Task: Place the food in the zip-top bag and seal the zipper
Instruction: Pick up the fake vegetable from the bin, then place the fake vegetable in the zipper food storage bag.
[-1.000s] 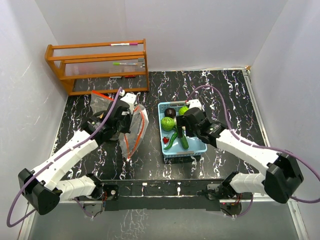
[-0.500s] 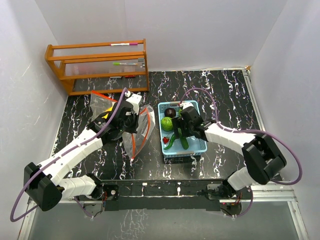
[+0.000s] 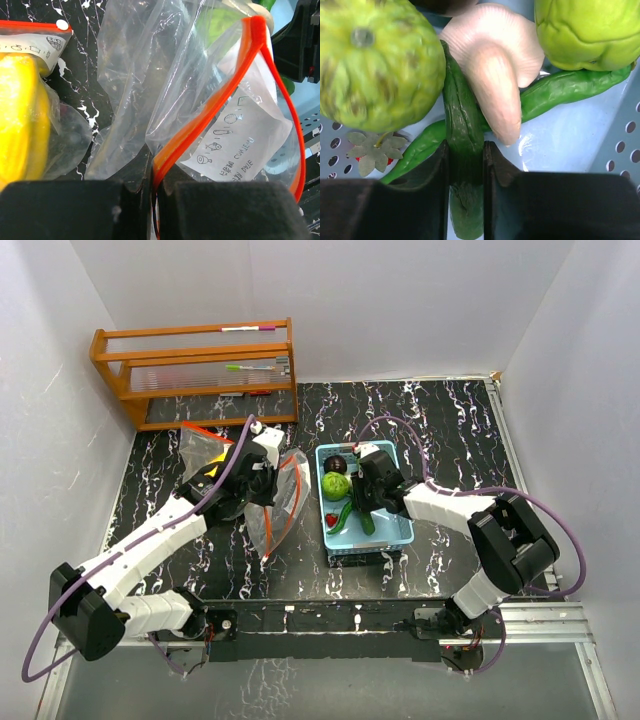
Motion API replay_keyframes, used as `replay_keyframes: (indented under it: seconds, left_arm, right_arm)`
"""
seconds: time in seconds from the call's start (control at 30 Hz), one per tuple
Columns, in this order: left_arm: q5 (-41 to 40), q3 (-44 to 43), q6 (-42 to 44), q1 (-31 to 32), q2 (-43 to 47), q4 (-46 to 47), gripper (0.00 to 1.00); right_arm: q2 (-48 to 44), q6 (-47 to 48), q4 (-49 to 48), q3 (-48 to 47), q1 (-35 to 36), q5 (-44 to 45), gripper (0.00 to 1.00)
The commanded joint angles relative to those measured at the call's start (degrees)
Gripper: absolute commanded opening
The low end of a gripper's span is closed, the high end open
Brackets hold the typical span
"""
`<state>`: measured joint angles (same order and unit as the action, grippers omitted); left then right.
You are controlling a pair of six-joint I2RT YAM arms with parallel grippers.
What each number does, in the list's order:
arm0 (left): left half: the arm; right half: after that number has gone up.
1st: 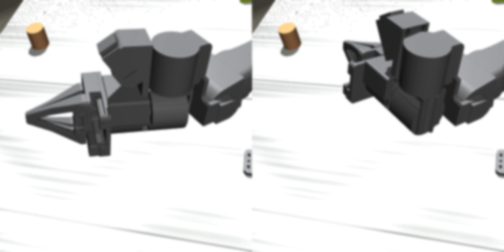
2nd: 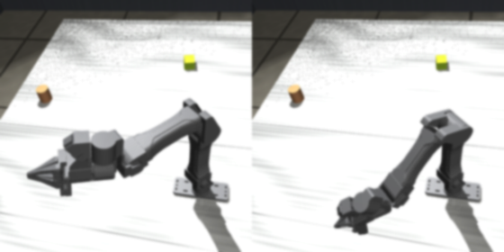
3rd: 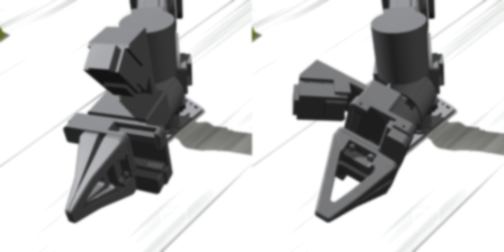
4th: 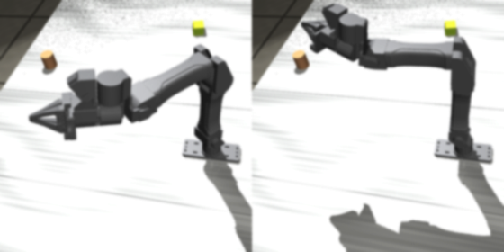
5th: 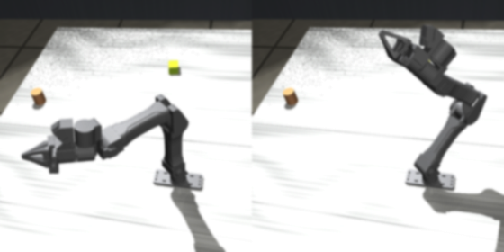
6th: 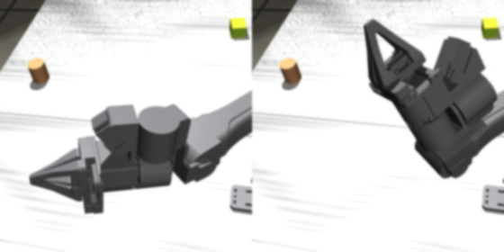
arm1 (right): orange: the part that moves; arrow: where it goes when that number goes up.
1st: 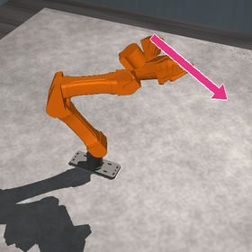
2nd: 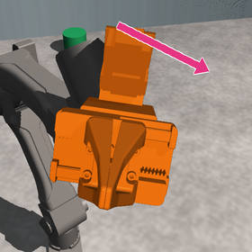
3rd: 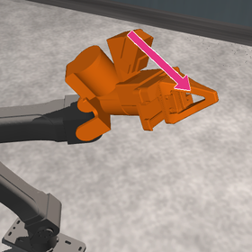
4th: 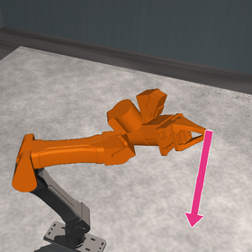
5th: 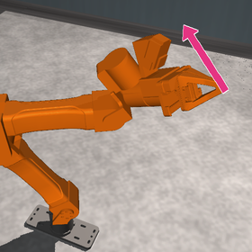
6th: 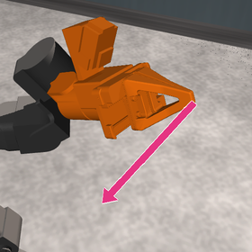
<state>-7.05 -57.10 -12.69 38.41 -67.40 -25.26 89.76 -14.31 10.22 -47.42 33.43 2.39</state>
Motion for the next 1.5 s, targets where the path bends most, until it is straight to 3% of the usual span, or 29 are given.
replay_keyframes:
  seconds: [0.0,0.37,0.5,0.67,0.83,1.07,1.23,1.47]
  left_arm:
    - [-0.2,0.4,-0.2,-0.2,-0.3,0.8,0.0]
    - [-0.4,-0.4,-0.4,-0.2,-2.3,1.2,0.0]
    - [-0.6,-1.2,-0.4,-0.2,-3.5,1.1,0.0]
    - [0.6,-2.4,-0.7,-0.1,-5.5,1.6,0.0]
    - [1.5,-2.6,-1.1,-0.2,-6.3,2.1,0.0]
    - [3.5,-3.5,-3.0,-0.2,-5.9,3.8,0.0]
    - [4.4,-3.3,-5.9,-0.2,-6.4,6.7,0.0]
    - [7.6,-2.3,-10.4,-0.2,-5.5,9.9,0.0]
  right_arm:
    - [-1.9,0.5,-3.8,0.1,-0.1,-0.1,0.08]
    - [-21.0,0.2,4.3,-0.5,-0.1,1.1,0.08]
    - [-28.2,0.5,3.6,-1.4,-0.1,-3.5,0.08]
    - [-35.8,-1.8,-10.2,0.6,0.0,-16.1,0.08]
    - [-38.8,-12.6,-38.9,8.6,1.4,-22.7,0.08]
    - [-32.6,-15.8,-59.5,15.3,13.6,-5.3,0.08]
    - [-26.5,-9.8,-66.9,15.6,24.5,10.9,0.08]
    - [-18.5,-11.0,-85.6,22.1,30.1,31.8,0.08]
